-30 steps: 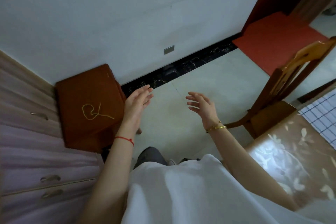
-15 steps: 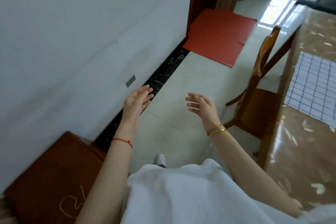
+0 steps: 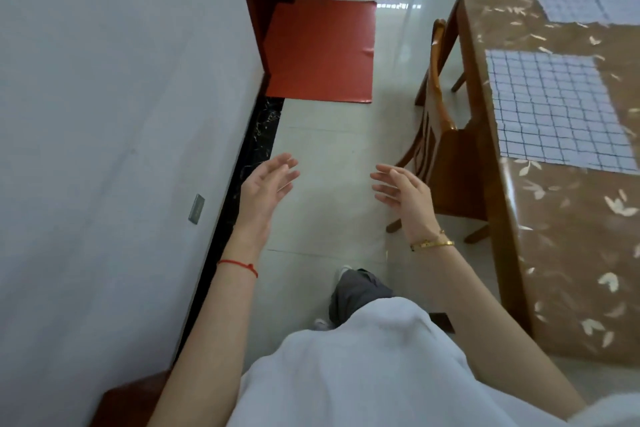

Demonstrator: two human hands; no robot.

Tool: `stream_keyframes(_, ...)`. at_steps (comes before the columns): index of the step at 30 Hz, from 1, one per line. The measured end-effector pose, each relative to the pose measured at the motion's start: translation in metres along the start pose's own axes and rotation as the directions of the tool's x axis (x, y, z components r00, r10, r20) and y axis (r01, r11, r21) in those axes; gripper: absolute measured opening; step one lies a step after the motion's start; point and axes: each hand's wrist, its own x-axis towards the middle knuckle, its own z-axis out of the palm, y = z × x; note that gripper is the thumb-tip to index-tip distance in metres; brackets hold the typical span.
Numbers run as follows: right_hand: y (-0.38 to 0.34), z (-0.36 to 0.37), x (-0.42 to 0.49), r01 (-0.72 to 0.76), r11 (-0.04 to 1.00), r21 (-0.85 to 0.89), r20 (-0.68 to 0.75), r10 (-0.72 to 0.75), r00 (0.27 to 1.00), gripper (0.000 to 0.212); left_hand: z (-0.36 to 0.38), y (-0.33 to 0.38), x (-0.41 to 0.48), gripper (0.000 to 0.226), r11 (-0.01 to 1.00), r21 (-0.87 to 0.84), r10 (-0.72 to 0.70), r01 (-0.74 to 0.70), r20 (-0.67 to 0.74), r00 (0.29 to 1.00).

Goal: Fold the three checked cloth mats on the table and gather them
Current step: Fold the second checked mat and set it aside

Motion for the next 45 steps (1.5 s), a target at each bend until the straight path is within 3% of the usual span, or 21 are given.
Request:
stream_keyframes(11,-0.054,0.008,0.116,0.100,0.993,0.067,-0.152,-0.089,0.984,0.027,0.063,0.043,0.152,0.030,0.998,0.057,-0.002,-0.009,0.180,0.984)
stream_keyframes(20,-0.136,-0.014,0.226,0.230,0.973,0.010,-0.309,-0.215,0.926,0.028,0.154,0.093,0.287,0.025,0.996,0.073,0.022,-0.048,0.326,0.945)
stream_keyframes(26,-0.153,-0.036,0.268,0.226,0.973,0.050,-0.441,-0.181,0.879,0.024,0.213,0.107,0.346,0.026,0.993,0.111,-0.012,-0.038,0.421,0.907)
stream_keyframes(34,-0.160,-0.059,0.306,0.259,0.960,0.107,-0.666,-0.125,0.735,0.024,0.297,0.117,0.417,0.026,0.985,0.167,-0.074,-0.042,0.630,0.773)
stream_keyframes(45,-0.176,-0.057,0.365,0.409,0.899,0.159,-0.898,-0.041,0.439,0.027,0.398,0.143,0.520,0.026,0.949,0.289,-0.197,-0.127,0.857,0.476)
